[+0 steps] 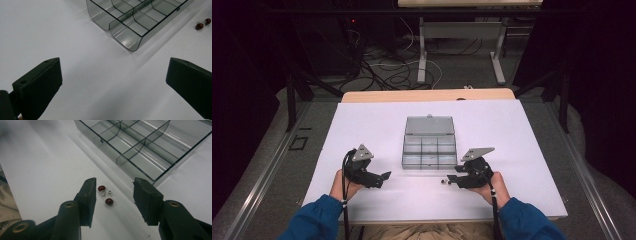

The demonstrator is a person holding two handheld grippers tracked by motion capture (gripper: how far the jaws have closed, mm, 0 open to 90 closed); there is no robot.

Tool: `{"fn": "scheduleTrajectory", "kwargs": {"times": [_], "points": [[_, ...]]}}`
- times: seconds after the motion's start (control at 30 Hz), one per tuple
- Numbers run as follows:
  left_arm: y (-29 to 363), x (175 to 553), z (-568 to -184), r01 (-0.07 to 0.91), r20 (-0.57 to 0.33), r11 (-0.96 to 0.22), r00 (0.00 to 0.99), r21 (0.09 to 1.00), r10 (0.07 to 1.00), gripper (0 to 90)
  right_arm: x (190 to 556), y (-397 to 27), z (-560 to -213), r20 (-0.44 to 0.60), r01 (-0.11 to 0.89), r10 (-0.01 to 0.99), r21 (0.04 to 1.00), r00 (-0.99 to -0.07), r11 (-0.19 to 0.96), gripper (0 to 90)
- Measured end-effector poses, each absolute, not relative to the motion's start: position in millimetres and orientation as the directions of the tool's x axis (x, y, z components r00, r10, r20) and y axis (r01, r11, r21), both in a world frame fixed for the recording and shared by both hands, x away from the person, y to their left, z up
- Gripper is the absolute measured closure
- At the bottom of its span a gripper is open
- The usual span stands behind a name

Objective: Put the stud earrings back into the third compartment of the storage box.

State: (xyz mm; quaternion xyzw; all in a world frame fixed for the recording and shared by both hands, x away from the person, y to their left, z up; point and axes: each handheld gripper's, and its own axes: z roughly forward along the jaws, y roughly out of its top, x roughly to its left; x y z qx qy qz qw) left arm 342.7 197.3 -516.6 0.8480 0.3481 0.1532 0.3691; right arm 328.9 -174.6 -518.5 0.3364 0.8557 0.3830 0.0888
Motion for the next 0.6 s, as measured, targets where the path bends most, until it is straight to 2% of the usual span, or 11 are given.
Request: {"fn": "scheduleTrajectory", "kwargs": {"times": [0.23,0.6], "points": [[196.1,342.7,-516.0,0.475,0.007,-0.476,0.703,0.740,0.712,1.1,327.0,-161.5,-530.3,0.087,0.518,0.639,0.674,-0.764,0.527,66.9],[196.2,343.6,-516.8,0.478,0.003,-0.488,0.712,0.730,0.702,1.8,329.7,-152.6,-541.9,0.067,0.547,0.660,0.626,-0.748,0.556,76.7]]}}
